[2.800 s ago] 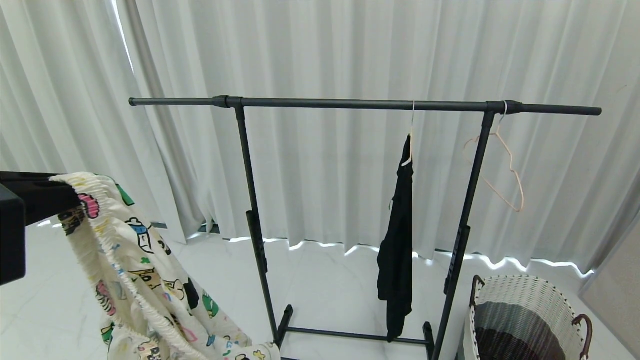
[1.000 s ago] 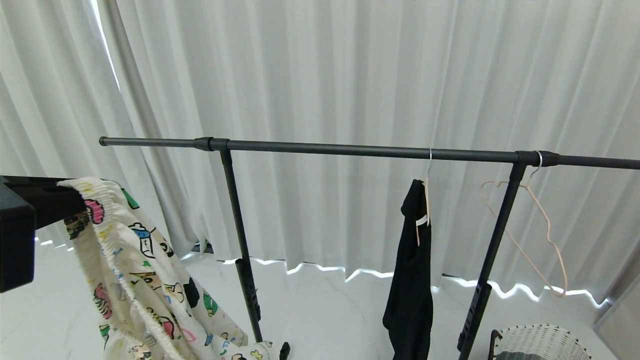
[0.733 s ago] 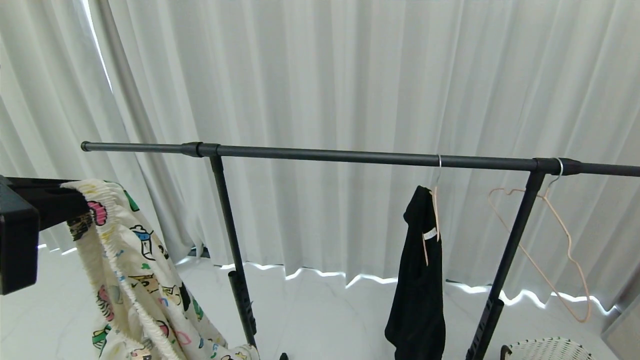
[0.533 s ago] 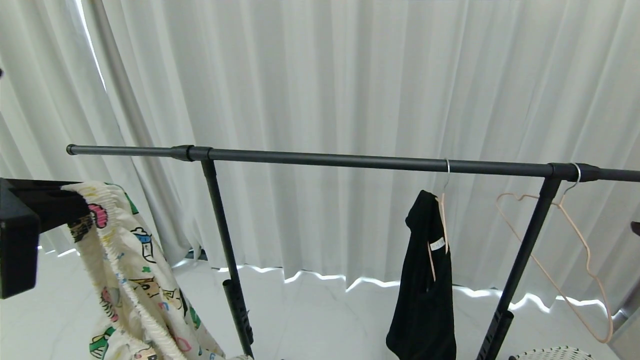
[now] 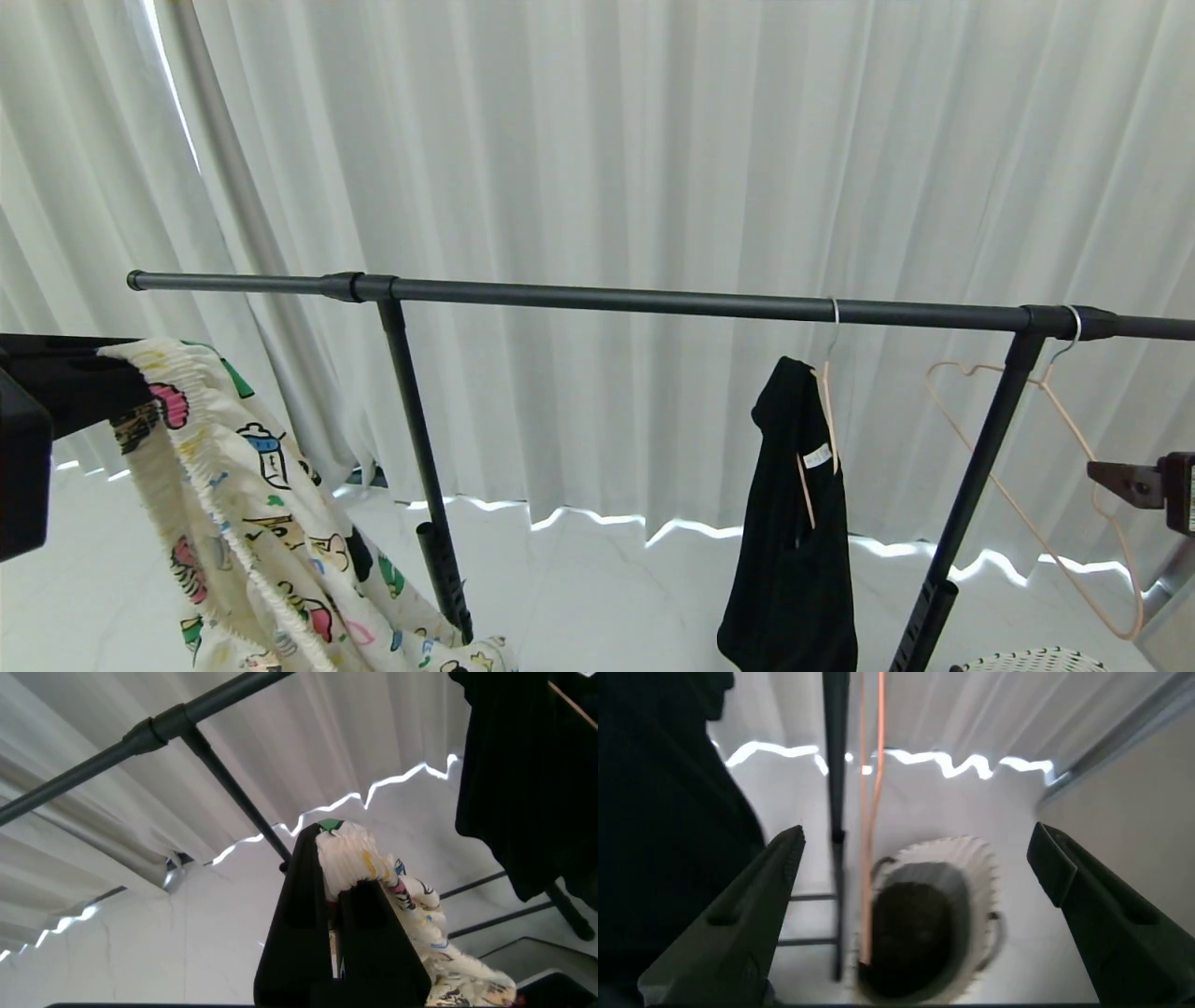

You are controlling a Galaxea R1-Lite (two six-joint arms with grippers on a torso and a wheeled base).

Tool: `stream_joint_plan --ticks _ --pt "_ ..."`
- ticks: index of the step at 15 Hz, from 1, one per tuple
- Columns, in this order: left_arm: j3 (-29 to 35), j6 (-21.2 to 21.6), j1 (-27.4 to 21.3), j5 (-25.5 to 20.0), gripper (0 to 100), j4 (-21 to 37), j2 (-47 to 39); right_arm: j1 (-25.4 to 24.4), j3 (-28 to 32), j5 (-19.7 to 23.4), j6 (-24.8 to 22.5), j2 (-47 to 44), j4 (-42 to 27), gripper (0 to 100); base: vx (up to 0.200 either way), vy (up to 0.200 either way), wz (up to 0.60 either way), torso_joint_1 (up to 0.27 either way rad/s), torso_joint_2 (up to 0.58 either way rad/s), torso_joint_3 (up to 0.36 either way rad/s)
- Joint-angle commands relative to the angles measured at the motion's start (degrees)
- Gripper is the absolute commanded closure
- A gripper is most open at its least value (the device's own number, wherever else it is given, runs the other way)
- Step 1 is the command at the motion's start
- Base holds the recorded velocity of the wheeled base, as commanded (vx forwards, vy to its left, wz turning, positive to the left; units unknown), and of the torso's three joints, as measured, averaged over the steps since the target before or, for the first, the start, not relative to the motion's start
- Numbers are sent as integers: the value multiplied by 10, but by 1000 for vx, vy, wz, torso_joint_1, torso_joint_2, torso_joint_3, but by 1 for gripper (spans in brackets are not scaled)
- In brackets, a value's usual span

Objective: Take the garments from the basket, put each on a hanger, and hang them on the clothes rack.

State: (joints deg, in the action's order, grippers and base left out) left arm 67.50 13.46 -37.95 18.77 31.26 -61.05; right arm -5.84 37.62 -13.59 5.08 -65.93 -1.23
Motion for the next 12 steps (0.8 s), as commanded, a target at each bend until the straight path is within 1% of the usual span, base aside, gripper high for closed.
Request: stream_joint_plan --ticks 1,4,7,8,9,12 --pt "-1 0 1 0 100 -1 -2 0 -24 13 12 -48 18 0 0 0 0 0 0 0" --pt "-6 0 1 0 100 -1 -3 4 -20 16 26 -101 33 0 0 0 0 0 0 0" --pt "-9 0 1 0 100 0 -1 17 -17 16 34 -179 111 0 0 0 0 0 0 0" --pt "-9 0 1 1 100 0 -1 21 -11 16 34 -194 120 0 0 0 0 0 0 0" --pt "-10 0 1 1 100 0 -1 31 6 16 34 -208 118 0 0 0 0 0 0 0" --pt "-18 0 1 1 100 0 -1 49 25 16 33 -236 117 0 0 0 0 0 0 0"
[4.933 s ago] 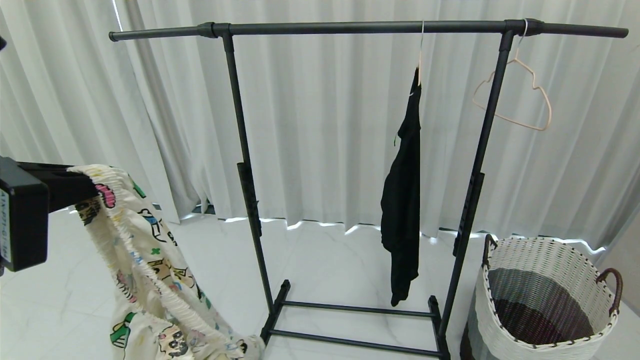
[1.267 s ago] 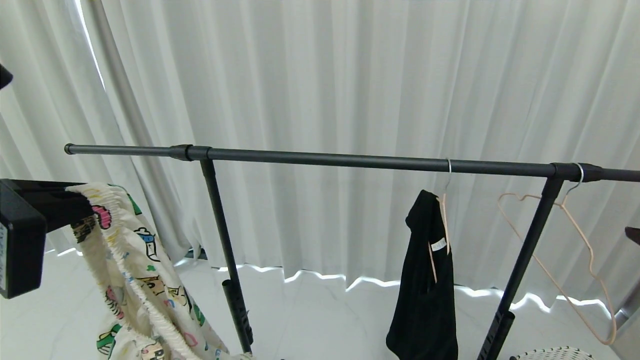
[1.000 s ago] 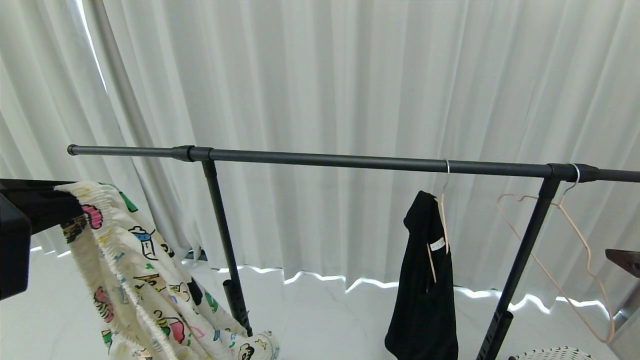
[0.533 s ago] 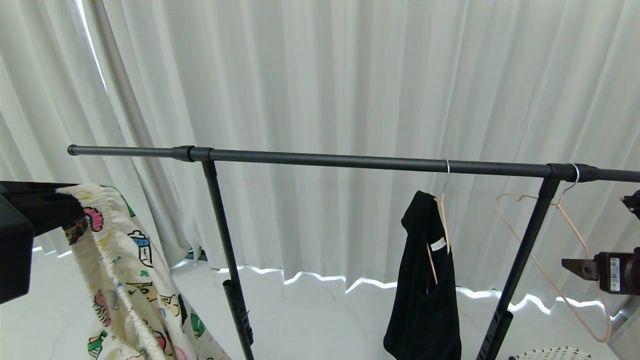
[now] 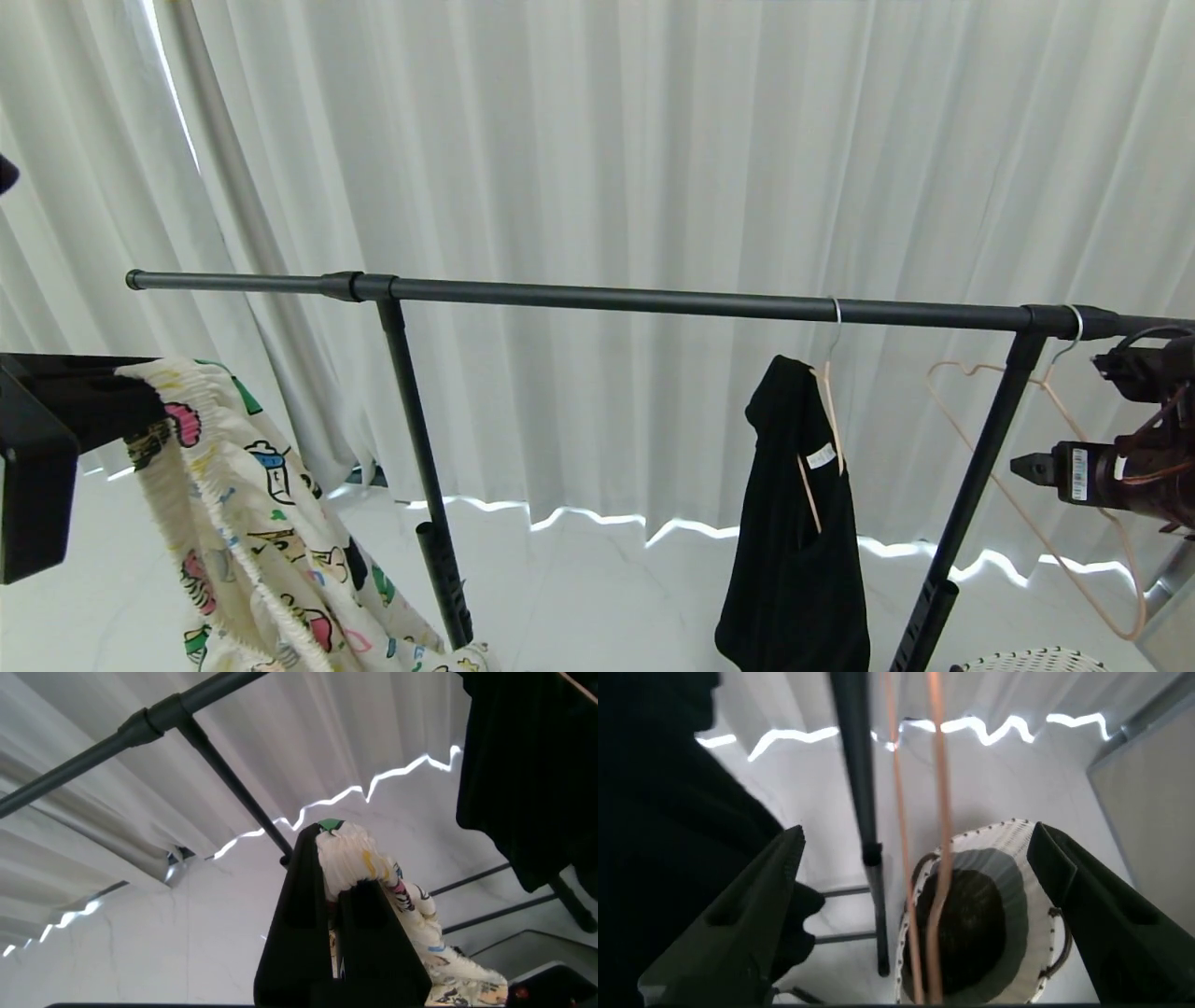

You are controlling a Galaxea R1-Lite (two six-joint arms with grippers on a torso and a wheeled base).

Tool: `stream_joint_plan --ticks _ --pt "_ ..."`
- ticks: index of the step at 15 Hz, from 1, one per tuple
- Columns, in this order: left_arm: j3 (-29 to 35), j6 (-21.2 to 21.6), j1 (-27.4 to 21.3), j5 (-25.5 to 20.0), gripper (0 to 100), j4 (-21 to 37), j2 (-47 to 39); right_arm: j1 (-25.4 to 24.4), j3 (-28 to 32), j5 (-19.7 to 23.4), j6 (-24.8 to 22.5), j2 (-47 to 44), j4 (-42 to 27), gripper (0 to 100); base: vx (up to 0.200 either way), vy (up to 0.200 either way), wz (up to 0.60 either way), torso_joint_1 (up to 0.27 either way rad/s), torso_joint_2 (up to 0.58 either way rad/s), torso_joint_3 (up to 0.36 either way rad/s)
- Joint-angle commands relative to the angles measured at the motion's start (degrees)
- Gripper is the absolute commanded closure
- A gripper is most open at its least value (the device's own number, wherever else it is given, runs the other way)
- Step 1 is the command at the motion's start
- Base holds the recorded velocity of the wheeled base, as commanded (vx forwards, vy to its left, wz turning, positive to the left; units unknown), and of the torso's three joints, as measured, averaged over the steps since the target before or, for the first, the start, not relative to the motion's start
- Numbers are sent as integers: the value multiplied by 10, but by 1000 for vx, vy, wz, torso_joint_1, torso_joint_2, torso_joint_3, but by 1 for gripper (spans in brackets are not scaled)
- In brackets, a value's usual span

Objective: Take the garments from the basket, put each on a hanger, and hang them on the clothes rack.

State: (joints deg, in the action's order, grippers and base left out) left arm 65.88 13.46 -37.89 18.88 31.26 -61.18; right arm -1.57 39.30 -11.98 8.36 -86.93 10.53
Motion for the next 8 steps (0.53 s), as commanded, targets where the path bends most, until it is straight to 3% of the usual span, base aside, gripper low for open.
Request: stream_joint_plan --ticks 1,8 --pt "-3 0 0 0 100 0 0 7 12 0 0 -32 -1 0 0 0 0 0 0 0" --pt "-3 0 0 0 100 0 -2 6 11 1 0 -31 -25 0 0 0 0 0 0 0"
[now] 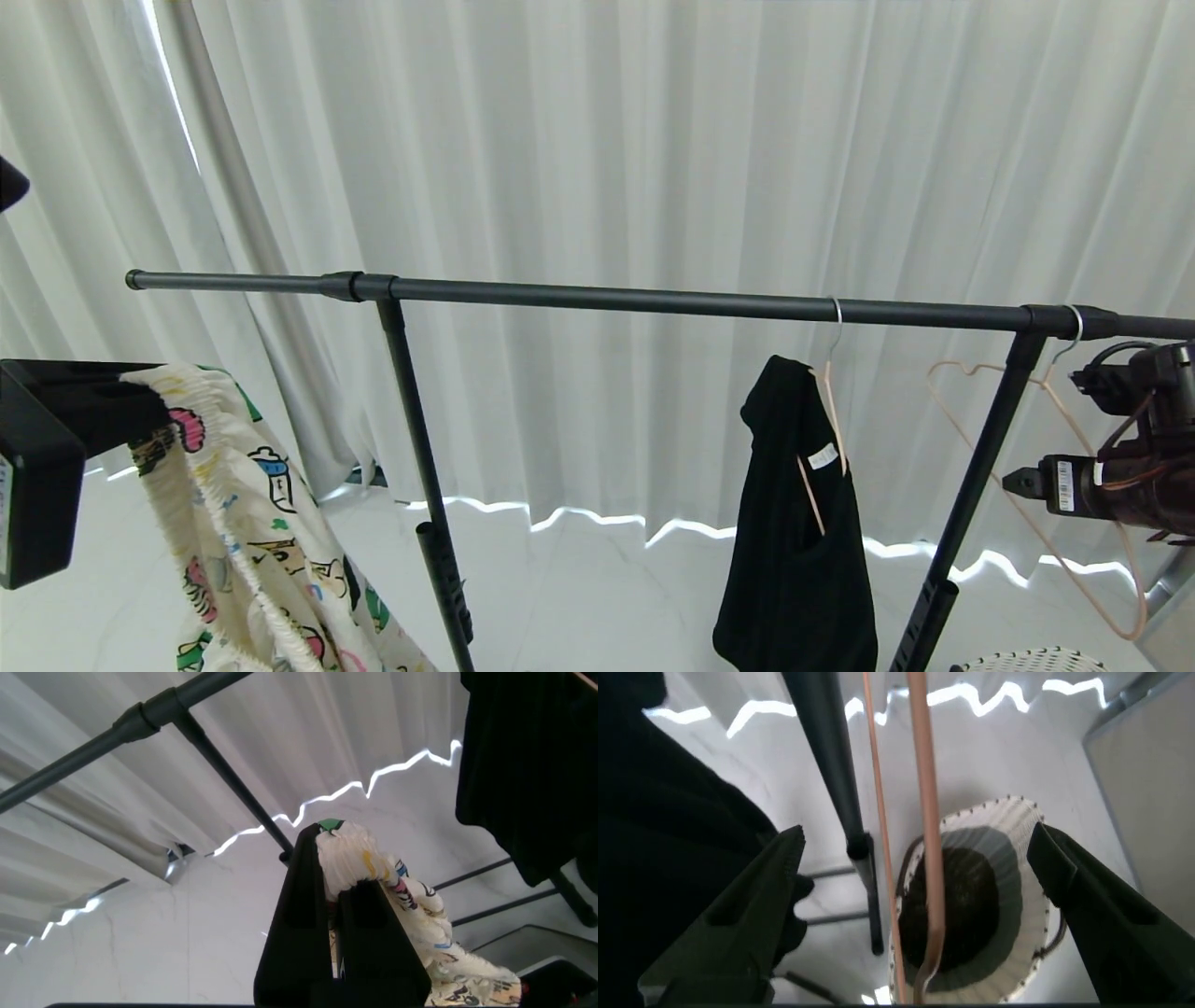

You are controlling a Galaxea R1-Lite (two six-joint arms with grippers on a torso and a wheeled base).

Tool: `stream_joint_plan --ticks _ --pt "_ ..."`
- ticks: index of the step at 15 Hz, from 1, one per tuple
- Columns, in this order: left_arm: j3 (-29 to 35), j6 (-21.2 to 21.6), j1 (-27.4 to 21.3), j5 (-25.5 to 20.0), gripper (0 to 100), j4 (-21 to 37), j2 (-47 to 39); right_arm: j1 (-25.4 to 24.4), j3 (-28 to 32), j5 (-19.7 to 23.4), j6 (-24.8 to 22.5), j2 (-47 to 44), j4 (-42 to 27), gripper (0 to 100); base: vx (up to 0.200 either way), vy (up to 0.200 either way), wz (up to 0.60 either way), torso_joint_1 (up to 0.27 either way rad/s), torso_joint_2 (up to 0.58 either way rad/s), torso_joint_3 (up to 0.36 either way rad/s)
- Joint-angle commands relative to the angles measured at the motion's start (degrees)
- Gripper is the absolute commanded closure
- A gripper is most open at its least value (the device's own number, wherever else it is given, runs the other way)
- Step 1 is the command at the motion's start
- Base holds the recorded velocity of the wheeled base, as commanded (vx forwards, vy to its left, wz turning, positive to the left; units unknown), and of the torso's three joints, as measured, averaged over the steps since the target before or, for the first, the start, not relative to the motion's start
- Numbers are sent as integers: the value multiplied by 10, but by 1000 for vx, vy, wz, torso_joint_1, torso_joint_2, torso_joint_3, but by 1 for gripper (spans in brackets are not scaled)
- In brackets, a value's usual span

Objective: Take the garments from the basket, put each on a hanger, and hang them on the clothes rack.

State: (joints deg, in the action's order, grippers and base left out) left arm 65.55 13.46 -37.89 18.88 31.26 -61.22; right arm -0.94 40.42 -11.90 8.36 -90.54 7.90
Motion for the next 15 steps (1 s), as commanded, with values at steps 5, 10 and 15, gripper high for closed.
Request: stream_joint_plan --ticks 5,10,15 --pt "2 0 0 0 100 0 3 0 1 1 1 13 -6 100 0 0 0 0 0 0" --pt "2 0 0 0 100 0 6 -3 0 1 1 55 -13 100 0 0 0 0 0 0" --pt "2 6 0 0 100 0 14 -3 -3 2 1 128 -49 100 0 0 0 0 0 0"
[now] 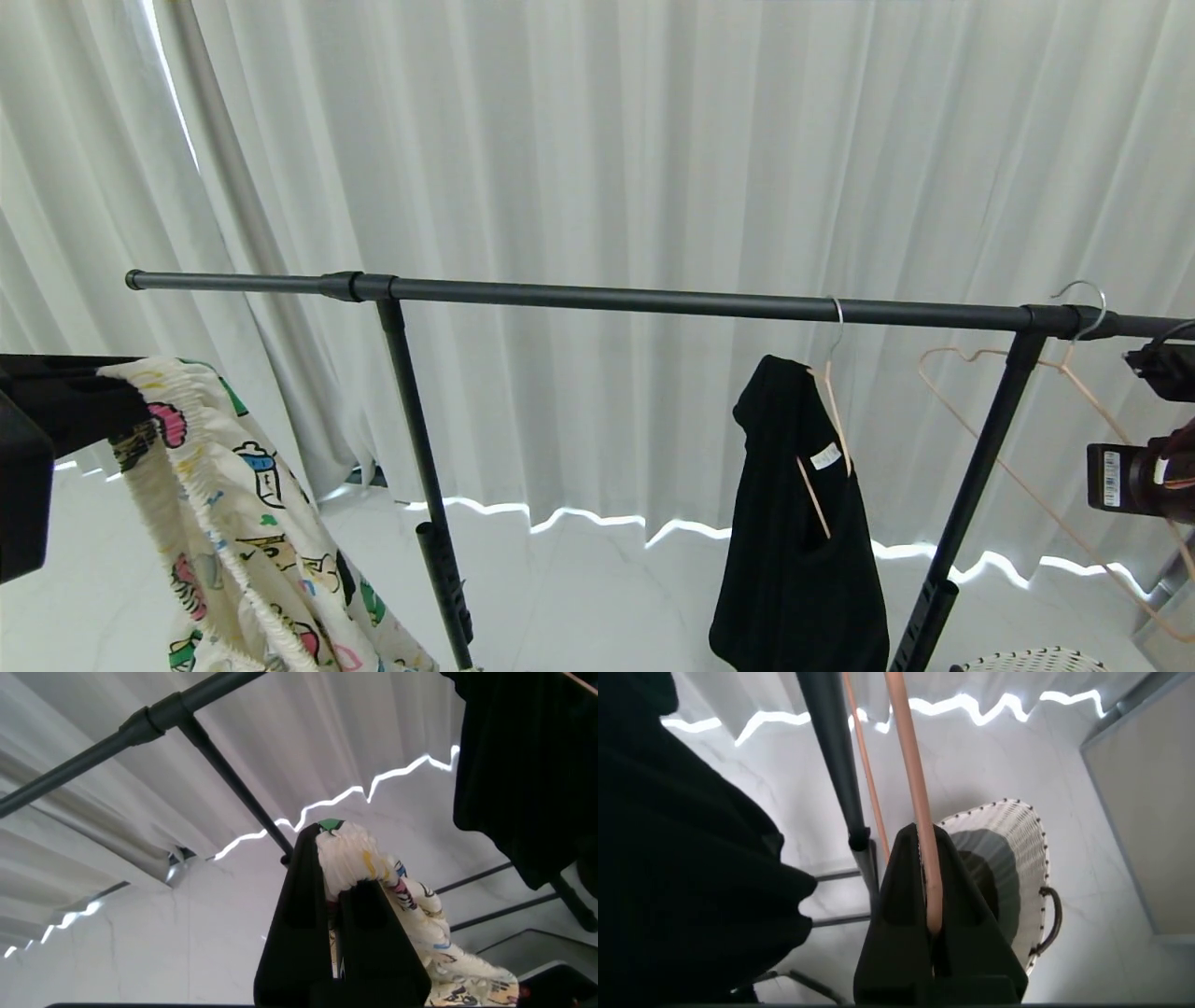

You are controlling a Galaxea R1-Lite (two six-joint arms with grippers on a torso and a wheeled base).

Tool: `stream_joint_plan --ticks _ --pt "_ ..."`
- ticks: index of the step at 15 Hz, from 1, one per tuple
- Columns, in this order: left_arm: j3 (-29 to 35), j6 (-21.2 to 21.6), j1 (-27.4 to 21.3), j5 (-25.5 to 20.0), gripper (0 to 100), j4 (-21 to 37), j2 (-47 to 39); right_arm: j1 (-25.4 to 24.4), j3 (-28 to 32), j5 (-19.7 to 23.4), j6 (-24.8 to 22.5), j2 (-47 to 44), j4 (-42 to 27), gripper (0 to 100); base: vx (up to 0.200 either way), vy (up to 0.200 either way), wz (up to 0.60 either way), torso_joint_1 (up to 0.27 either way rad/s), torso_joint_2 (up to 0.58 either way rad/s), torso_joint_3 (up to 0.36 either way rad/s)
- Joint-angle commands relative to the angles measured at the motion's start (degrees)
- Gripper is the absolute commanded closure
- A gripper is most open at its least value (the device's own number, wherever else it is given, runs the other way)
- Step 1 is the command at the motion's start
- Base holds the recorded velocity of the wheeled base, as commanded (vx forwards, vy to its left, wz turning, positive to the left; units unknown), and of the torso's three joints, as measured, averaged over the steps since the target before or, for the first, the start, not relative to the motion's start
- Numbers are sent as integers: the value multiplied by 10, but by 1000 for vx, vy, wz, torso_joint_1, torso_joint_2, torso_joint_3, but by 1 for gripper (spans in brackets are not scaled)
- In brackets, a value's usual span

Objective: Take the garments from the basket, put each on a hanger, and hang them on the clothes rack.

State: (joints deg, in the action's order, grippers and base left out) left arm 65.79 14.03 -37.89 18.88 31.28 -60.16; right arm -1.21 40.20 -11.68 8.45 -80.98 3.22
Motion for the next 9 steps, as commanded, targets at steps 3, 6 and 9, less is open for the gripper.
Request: stream_joint_plan --ticks 3,6,9 --pt "-2 6 0 0 100 -1 14 -1 -1 0 -1 79 -44 100 0 0 0 0 0 0" --pt "-4 6 0 0 100 0 21 -3 -23 -1 -5 159 -102 100 0 0 0 0 0 0" --pt "-6 6 0 0 100 -1 25 -13 -47 -1 -12 237 -164 100 -133 0 0 3 3 2"
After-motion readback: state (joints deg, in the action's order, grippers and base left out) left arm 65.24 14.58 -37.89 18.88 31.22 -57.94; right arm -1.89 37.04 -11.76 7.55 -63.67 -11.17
